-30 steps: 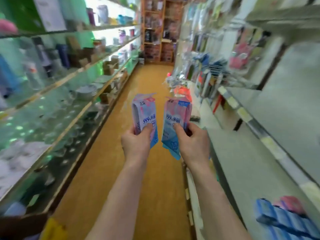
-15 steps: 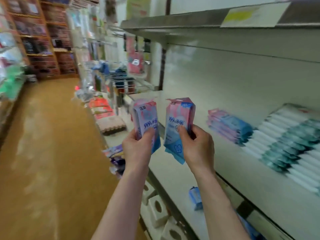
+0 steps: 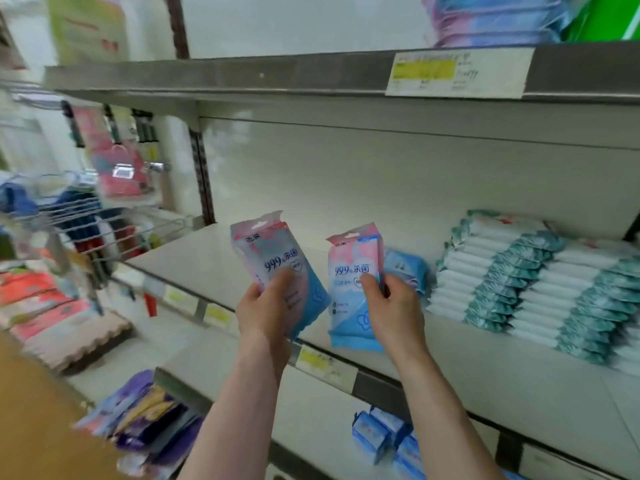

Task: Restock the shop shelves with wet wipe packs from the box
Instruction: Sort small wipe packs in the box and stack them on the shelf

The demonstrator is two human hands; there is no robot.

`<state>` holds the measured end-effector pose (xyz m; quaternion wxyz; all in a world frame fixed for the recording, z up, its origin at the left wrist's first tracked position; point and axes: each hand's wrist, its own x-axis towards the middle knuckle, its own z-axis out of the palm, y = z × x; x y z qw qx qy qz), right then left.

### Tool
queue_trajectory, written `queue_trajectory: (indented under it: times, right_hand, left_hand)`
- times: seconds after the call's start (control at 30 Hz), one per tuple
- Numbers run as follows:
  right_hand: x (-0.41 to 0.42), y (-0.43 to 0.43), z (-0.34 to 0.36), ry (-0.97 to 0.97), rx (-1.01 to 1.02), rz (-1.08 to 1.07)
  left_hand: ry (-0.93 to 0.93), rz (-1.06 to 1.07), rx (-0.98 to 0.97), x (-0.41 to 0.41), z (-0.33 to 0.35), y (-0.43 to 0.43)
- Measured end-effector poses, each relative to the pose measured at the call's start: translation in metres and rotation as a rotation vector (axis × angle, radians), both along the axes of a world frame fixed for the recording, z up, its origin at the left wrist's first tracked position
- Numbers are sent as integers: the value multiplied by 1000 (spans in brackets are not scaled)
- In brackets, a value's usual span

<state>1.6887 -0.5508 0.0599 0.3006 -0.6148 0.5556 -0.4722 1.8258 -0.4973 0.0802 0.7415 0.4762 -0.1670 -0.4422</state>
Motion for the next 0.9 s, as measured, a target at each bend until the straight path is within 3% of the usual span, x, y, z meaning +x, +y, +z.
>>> queue_trajectory:
  times: [0.13, 0.27, 0.43, 0.53, 0.6, 0.73, 0.9]
  right_hand:
    - [-10, -21, 3, -132, 135, 11]
    - [-27, -42, 11, -95, 226, 27]
    - [-38, -68, 24, 36, 311, 154]
    - [-40, -84, 38, 42, 295, 198]
    - [-43, -100, 50, 218, 201, 188]
    - [-48, -128, 74, 618, 219, 296]
    - [-41, -146, 77, 858, 238, 354]
  left_hand:
    - [148, -269, -52, 11, 7, -28]
    - [312, -530, -77, 14, 17, -56]
    - [209, -783, -79, 7, 32, -91]
    - [67, -784, 19, 0, 40, -116]
    - [58, -724, 89, -3, 43, -133]
    - [204, -609, 152, -10, 48, -160]
    - [368, -550, 200, -20, 43, -176]
